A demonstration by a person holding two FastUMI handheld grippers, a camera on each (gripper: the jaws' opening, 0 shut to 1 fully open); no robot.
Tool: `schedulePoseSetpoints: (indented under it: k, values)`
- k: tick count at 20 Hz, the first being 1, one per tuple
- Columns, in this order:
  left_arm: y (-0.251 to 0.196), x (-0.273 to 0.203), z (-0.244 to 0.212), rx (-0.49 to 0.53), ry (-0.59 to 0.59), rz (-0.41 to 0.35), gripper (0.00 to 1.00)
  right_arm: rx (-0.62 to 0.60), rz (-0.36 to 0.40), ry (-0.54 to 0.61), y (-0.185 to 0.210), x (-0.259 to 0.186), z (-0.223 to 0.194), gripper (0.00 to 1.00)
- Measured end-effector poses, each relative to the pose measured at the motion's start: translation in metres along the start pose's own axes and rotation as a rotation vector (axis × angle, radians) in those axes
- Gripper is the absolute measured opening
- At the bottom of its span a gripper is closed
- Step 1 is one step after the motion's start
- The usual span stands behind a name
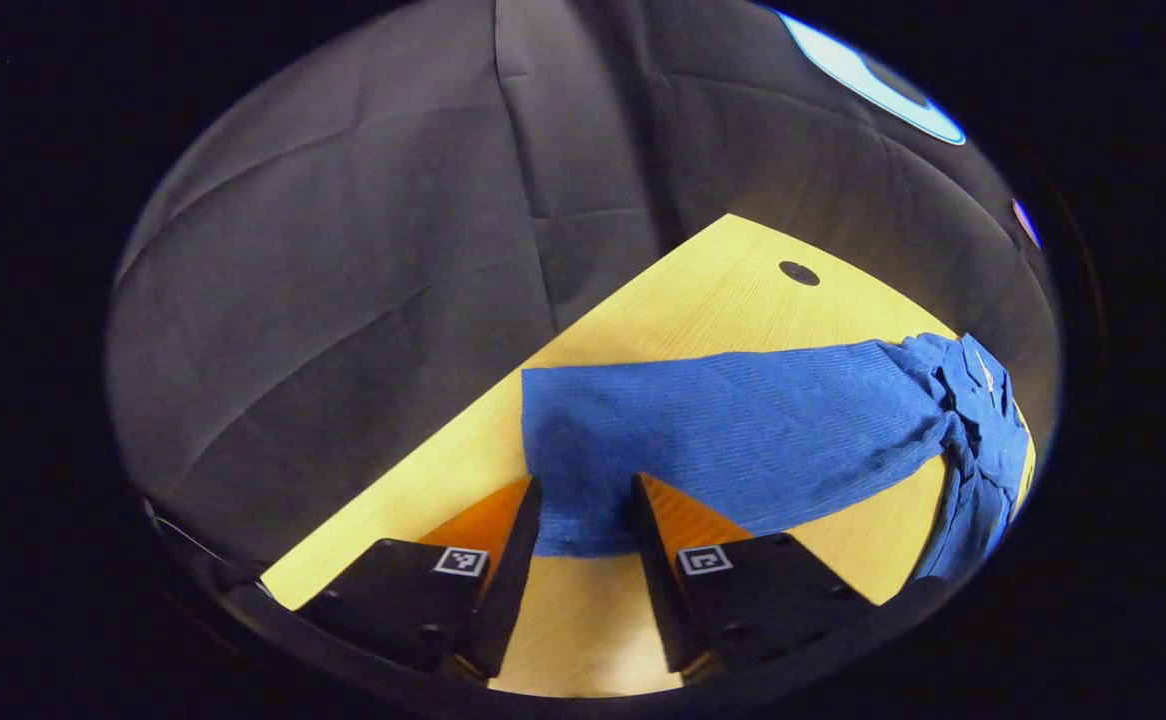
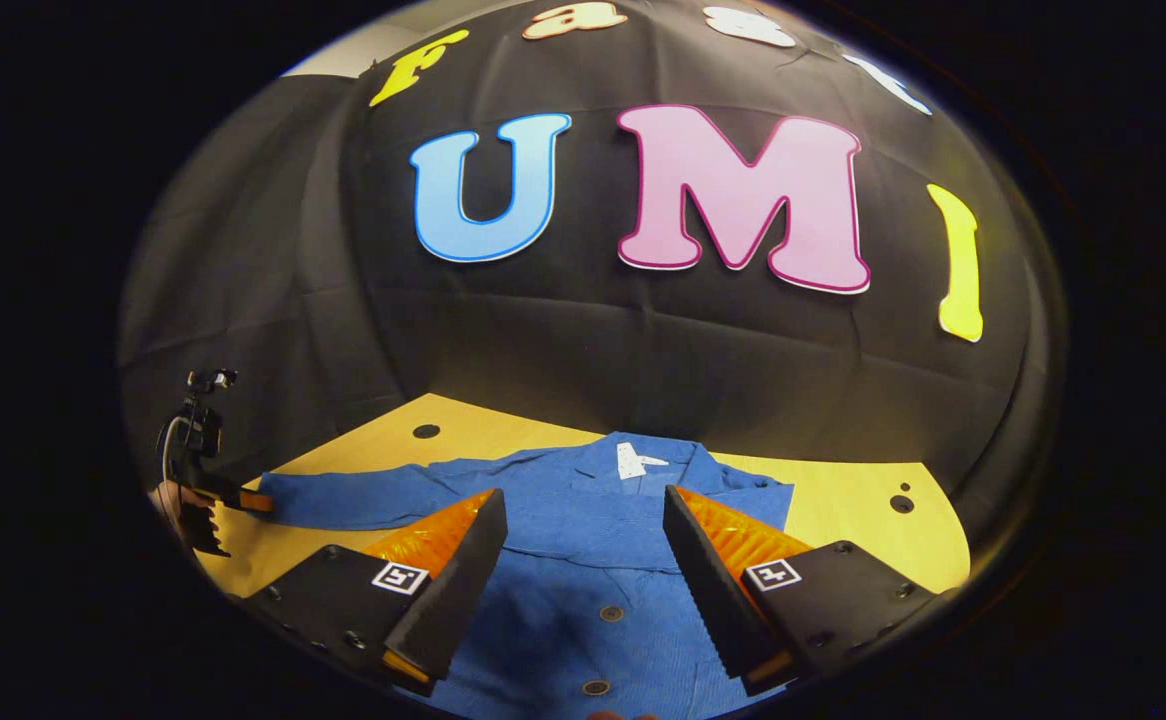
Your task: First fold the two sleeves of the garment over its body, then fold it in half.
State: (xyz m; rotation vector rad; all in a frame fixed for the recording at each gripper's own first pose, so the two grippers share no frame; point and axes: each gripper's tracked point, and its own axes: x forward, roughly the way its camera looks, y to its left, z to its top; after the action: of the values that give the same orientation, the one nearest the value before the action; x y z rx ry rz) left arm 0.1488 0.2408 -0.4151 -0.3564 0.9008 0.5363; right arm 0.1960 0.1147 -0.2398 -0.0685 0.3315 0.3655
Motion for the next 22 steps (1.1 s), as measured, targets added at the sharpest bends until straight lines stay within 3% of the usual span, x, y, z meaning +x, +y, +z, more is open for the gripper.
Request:
schedulePoseSetpoints:
  k: [4,6,8,12,14,17,22]
  values:
    - [-0.014,-0.001,0.001,-0.036,-0.007,-0.055,0.11,0.011,-0.021,0.042,-0.026,-0.002,-0.017,0.99]
    - [-0.011,0.0,0.0,-0.012,0.002,-0.062,0.02,0.01,-0.047,0.053,-0.047,-0.004,-0.023,0.99]
    - [-0.013,-0.008,0.006,-0.008,0.004,-0.065,0.0,0.011,-0.079,0.056,-0.067,-0.007,-0.027,0.99]
    - [-0.053,-0.052,0.048,0.025,-0.114,-0.107,0.0,0.036,-0.144,0.061,-0.106,-0.013,-0.032,0.99]
    - [-0.1,-0.079,0.07,0.101,-0.185,-0.15,0.0,0.043,-0.173,0.059,-0.125,-0.015,-0.033,0.99]
    - [-0.205,-0.118,0.093,0.217,-0.273,-0.29,0.0,0.046,-0.208,0.064,-0.15,-0.024,-0.038,0.99]
    - [-0.403,-0.185,0.065,0.453,-0.377,-0.503,0.0,0.049,-0.288,0.084,-0.201,-0.043,-0.056,0.99]
